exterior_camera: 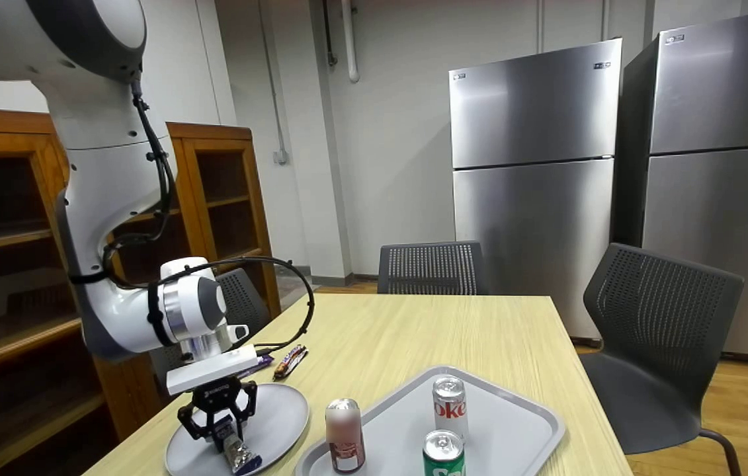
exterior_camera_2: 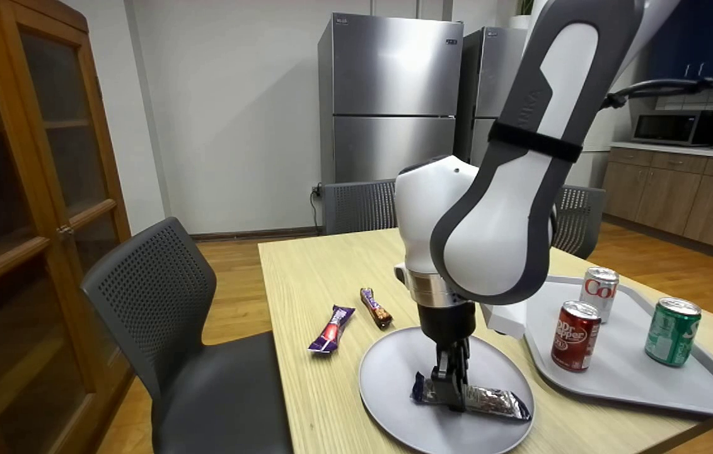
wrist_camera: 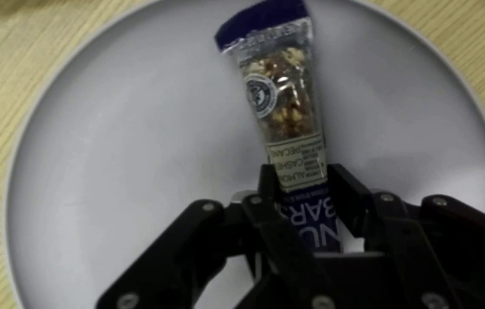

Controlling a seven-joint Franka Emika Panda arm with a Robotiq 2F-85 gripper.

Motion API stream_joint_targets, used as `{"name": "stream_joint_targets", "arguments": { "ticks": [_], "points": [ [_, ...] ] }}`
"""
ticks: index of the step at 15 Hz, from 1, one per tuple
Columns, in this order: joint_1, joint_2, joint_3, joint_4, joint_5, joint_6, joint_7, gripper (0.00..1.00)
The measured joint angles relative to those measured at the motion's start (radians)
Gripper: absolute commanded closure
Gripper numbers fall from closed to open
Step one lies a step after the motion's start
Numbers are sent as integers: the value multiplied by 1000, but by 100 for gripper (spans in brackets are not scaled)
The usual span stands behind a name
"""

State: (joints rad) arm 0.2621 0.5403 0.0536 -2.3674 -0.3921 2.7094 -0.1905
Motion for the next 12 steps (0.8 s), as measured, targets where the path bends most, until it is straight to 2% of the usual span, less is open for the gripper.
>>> {"name": "stream_joint_targets", "arguments": {
  "ticks": [6, 12],
  "points": [
    [7, -17, -30, 20, -62, 0, 2, 93],
    [7, -50, -36, 58, -68, 0, 7, 93]
  ]
}}
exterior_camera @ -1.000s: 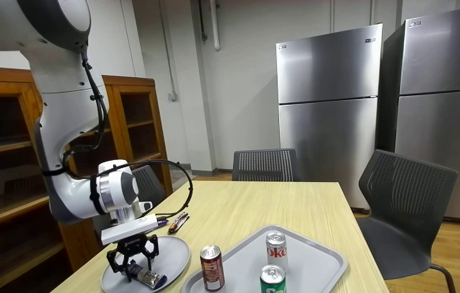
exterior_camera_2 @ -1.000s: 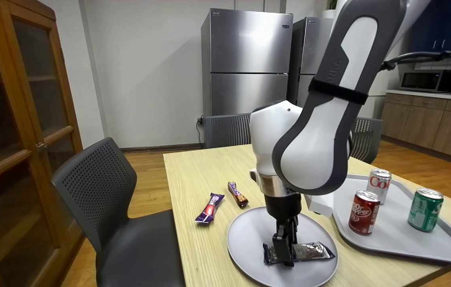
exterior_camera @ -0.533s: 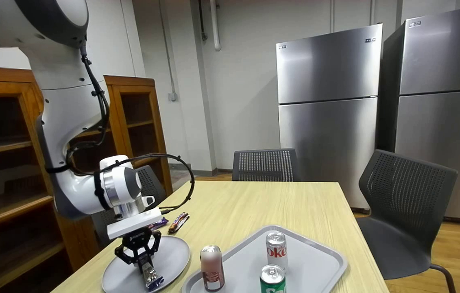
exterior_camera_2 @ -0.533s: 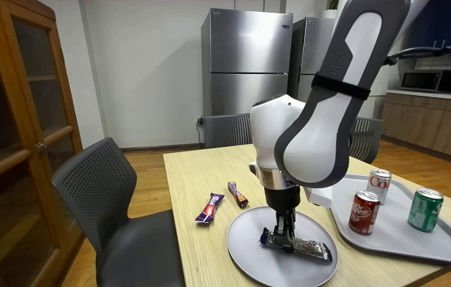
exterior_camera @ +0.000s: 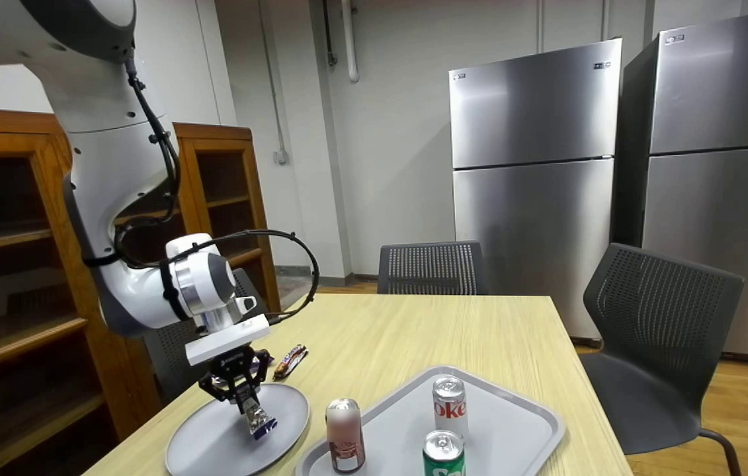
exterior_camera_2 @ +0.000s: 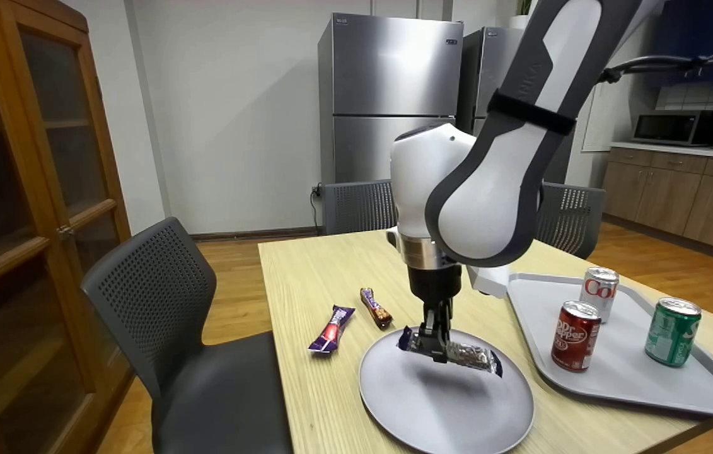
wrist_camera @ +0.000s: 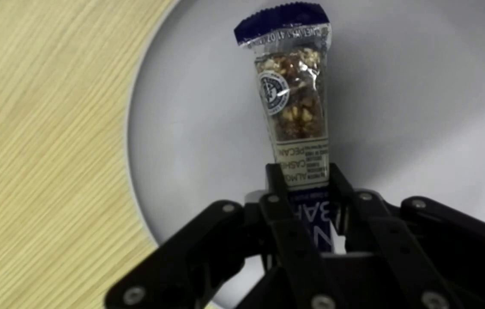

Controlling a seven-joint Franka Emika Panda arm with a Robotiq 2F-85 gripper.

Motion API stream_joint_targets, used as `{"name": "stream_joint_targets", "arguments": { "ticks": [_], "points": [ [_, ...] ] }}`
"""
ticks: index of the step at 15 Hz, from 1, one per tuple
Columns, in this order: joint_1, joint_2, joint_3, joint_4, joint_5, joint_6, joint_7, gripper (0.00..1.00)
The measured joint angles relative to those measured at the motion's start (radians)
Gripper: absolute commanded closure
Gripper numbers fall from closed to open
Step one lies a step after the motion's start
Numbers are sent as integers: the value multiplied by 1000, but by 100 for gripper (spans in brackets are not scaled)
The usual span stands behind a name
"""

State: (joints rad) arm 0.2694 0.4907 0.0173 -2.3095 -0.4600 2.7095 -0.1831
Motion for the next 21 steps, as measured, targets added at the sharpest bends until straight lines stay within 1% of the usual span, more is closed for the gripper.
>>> {"name": "stream_joint_targets", "arguments": {
  "ticks": [5, 10, 15, 21],
  "points": [
    [-2, -22, 0, 33, 10, 0, 20, 93],
    [-16, -20, 6, 80, 85, -12, 20, 93],
    [-59, 10, 11, 181, 190, -106, 20, 93],
    [-133, 110, 29, 345, 344, -222, 22, 93]
  ]
}}
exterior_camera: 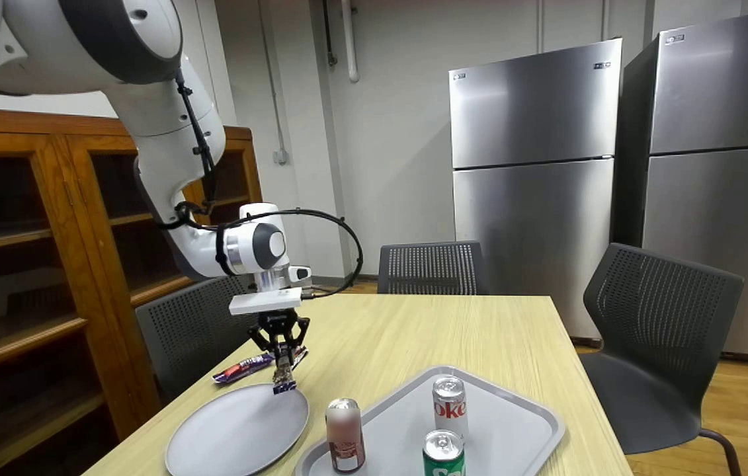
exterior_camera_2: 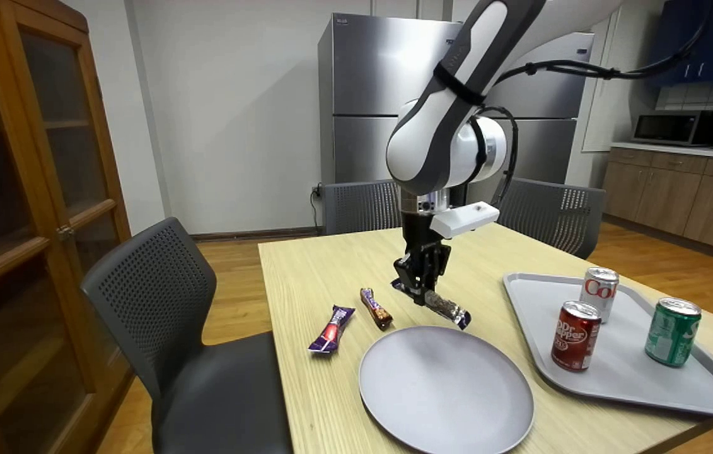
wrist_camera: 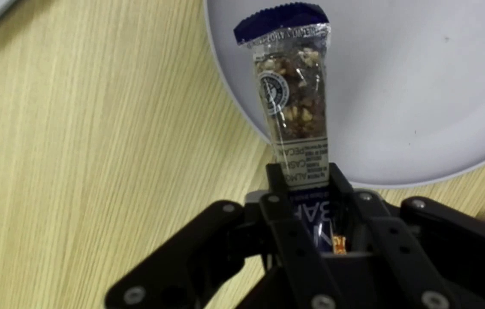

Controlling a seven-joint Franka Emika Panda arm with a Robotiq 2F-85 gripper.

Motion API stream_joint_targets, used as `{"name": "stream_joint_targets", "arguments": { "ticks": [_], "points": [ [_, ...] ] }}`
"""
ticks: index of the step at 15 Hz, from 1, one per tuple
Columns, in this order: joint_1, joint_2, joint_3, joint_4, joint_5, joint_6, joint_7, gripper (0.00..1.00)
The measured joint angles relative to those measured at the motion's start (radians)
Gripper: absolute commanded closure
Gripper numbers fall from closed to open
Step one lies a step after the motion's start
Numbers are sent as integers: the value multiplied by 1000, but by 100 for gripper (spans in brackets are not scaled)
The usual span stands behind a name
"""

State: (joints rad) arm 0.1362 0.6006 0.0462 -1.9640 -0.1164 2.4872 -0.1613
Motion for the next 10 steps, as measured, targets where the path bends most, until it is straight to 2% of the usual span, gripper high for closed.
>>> {"name": "stream_joint_targets", "arguments": {
  "ticks": [4, 10],
  "points": [
    [-19, 75, 0, 115, 80, -63, 49, 93],
    [-20, 180, 0, 283, 131, -145, 146, 93]
  ]
}}
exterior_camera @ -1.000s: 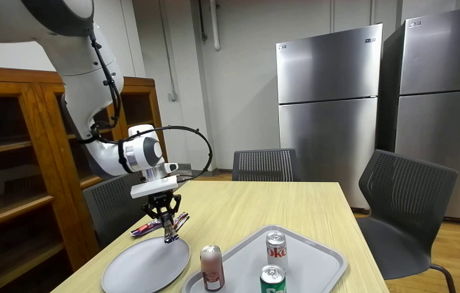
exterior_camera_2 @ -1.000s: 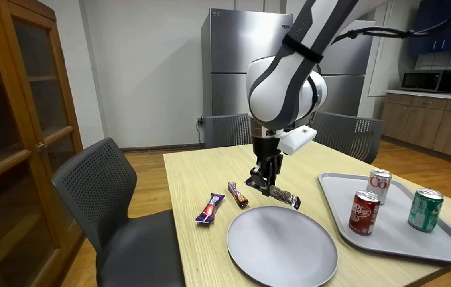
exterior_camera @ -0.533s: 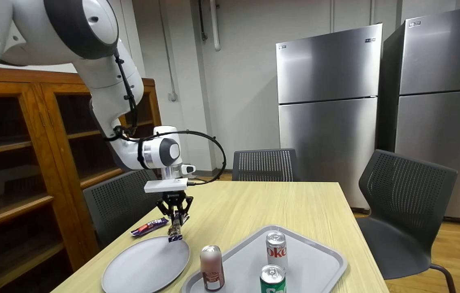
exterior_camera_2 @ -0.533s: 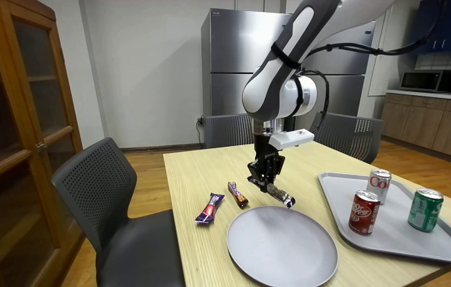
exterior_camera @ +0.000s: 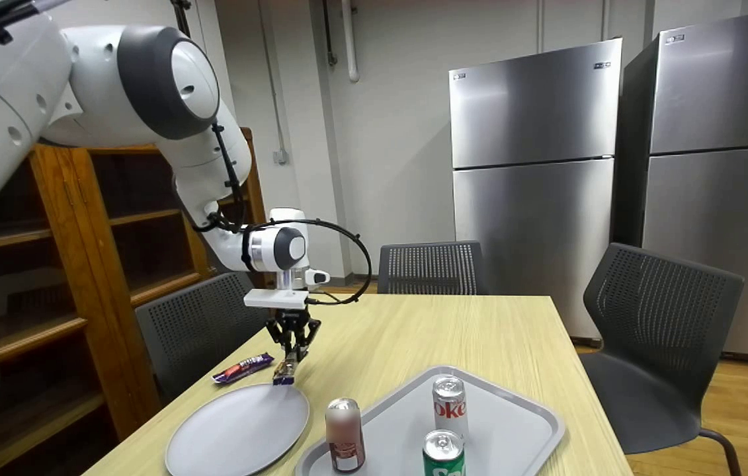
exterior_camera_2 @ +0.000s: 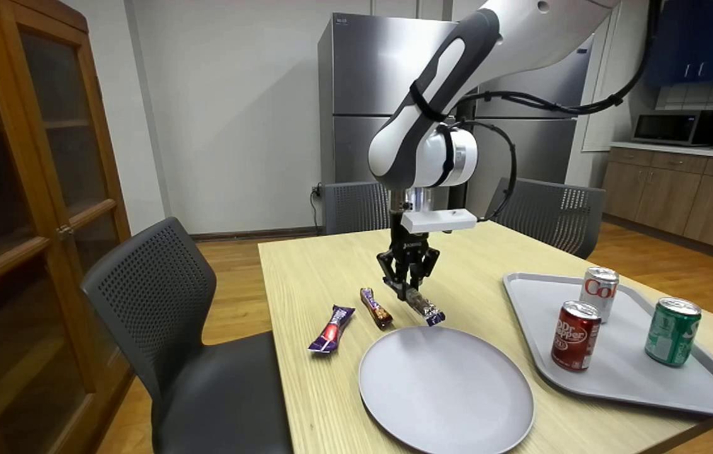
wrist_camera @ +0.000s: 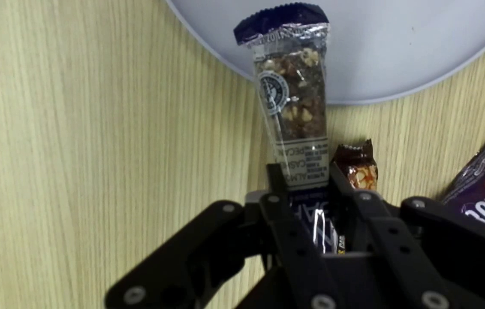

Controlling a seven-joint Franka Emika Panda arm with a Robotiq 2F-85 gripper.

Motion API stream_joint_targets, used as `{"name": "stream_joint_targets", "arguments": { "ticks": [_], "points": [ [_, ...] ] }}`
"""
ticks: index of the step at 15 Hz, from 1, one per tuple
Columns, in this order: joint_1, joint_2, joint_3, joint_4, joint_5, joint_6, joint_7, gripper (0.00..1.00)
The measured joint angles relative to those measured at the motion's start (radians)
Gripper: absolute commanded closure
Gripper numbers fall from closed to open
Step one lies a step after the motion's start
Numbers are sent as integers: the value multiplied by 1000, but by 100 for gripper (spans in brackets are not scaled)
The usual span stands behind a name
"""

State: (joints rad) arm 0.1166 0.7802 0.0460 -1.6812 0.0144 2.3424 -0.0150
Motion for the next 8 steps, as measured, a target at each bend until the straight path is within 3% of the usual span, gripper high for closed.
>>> {"name": "stream_joint_targets", "arguments": {
  "ticks": [8],
  "points": [
    [-11, 117, -7, 228, 36, -125, 94, 93]
  ]
}}
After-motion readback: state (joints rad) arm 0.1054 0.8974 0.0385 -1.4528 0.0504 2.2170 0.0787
